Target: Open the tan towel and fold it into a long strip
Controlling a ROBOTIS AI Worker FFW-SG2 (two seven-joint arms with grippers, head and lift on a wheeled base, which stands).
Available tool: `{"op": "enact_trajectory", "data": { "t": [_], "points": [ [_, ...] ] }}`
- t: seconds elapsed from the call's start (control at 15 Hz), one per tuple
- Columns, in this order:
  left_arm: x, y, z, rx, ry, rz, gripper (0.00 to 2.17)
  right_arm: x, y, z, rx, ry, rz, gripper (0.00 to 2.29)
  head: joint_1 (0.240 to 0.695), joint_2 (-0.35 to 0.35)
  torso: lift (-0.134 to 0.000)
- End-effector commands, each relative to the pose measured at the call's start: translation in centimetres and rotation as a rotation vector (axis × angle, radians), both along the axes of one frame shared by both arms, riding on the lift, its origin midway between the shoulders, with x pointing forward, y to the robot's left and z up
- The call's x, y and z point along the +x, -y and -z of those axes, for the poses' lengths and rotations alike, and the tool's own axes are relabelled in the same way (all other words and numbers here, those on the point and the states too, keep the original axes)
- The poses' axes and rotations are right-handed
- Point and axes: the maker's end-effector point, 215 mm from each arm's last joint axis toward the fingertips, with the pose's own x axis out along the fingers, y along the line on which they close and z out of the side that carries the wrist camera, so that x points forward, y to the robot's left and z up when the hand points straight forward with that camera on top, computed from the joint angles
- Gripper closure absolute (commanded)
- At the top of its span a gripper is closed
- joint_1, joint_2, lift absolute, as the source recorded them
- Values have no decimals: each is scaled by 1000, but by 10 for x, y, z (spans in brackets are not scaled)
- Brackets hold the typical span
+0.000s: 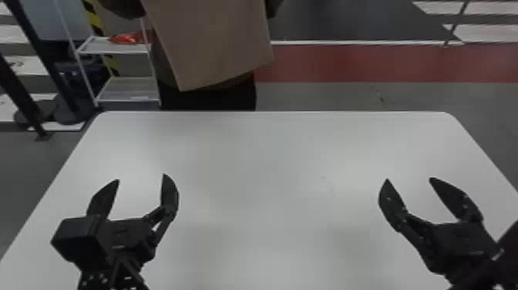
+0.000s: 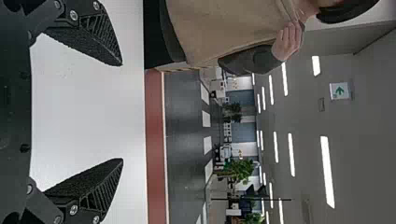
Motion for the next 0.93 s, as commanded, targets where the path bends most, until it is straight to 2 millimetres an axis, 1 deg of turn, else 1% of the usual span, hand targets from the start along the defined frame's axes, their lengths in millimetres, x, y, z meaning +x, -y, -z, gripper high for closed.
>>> {"op": "enact_trajectory", "data": {
  "t": [0.0, 0.87],
  "points": [
    [0, 0, 0, 0, 0, 0, 147, 0, 0, 1, 0, -2, 0, 161, 695, 12, -125],
    [0, 1, 2, 4, -5, 3, 147, -2, 1, 1, -3, -3, -1, 164, 695, 10, -125]
  ]
}}
